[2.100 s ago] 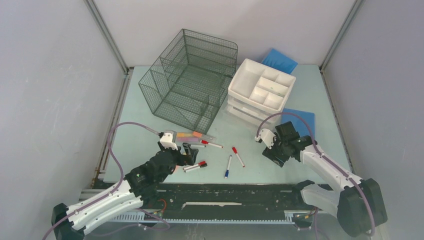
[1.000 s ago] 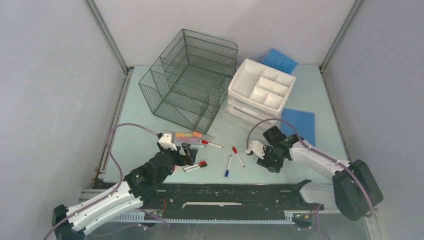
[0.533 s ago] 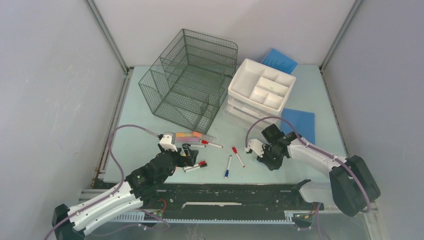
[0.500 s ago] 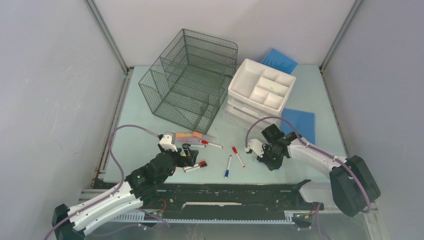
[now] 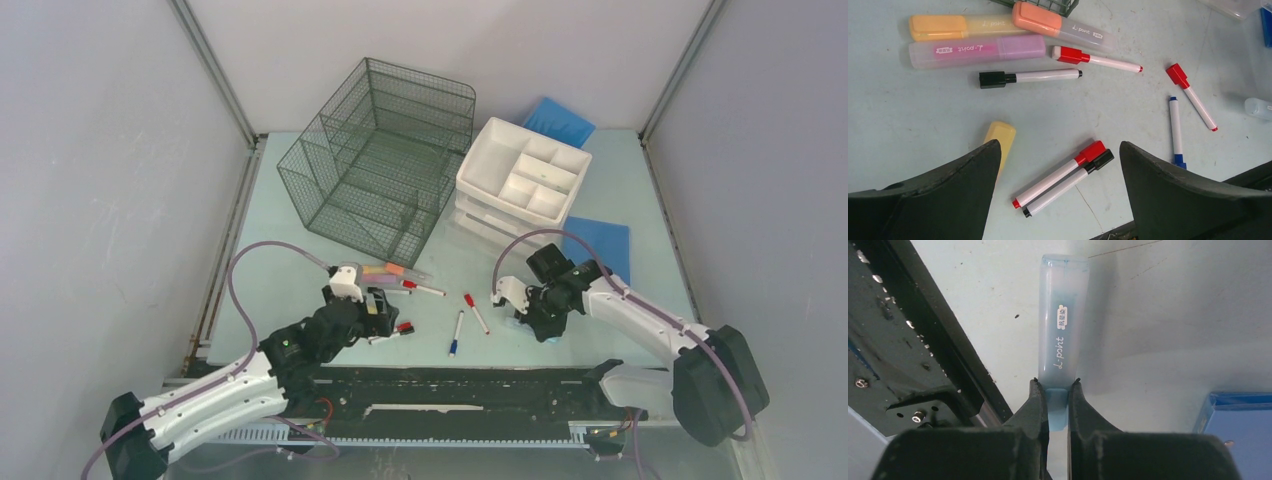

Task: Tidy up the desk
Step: Pick up the stationery from the center of the board, then place the stationery in the drawer.

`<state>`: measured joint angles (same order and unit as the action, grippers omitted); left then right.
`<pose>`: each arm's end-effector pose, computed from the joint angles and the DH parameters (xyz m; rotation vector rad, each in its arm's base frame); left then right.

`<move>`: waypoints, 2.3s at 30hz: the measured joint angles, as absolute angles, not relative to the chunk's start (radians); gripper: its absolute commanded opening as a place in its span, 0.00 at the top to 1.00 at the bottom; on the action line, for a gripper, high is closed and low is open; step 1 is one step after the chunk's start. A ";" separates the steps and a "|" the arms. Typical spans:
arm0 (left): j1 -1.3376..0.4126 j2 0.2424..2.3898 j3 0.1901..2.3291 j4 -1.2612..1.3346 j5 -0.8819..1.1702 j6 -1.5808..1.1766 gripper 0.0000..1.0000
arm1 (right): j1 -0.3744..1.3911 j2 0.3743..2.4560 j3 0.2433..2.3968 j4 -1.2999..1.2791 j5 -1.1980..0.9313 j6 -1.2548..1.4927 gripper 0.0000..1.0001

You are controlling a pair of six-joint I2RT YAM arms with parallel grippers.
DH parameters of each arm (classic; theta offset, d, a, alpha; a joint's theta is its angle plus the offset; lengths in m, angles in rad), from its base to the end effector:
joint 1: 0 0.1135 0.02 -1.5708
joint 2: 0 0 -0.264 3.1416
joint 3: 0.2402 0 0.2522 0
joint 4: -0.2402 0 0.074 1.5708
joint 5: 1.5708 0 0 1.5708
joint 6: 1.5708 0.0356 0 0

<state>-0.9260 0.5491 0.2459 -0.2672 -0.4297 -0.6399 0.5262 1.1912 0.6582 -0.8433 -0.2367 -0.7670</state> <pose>0.0936 -0.0998 0.1780 0.0516 2.1207 -0.4863 0.1555 0.0999 0.1794 -1.7770 2.2982 0.3089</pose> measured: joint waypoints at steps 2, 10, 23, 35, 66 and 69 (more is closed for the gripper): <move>-0.926 0.587 0.276 -0.284 -0.421 -0.640 0.04 | 0.526 1.183 0.664 -0.858 -0.246 -0.776 1.00; -0.921 0.713 0.385 -0.363 -0.381 -0.628 0.00 | 0.505 1.109 0.723 -0.946 -0.326 -0.820 1.00; -0.889 0.765 0.421 -0.440 -0.379 -0.620 0.00 | 0.498 1.061 1.020 -1.055 -0.414 -0.864 1.00; -0.871 0.805 0.421 -0.460 -0.390 -0.625 0.00 | 0.496 1.161 1.082 -0.833 -0.222 -0.739 1.00; -0.865 0.775 0.421 -0.468 -0.434 -0.629 0.04 | 0.476 1.238 1.035 -0.613 -0.112 -0.640 0.42; -0.863 0.775 0.421 -0.470 -0.433 -0.630 0.04 | 0.464 1.206 1.035 -0.627 -0.167 -0.641 0.40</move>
<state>-0.8635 0.7750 0.4210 -0.4702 -0.4332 -0.6296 0.4644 1.2064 1.0348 -0.6273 -0.1665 -0.6415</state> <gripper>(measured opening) 0.964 0.586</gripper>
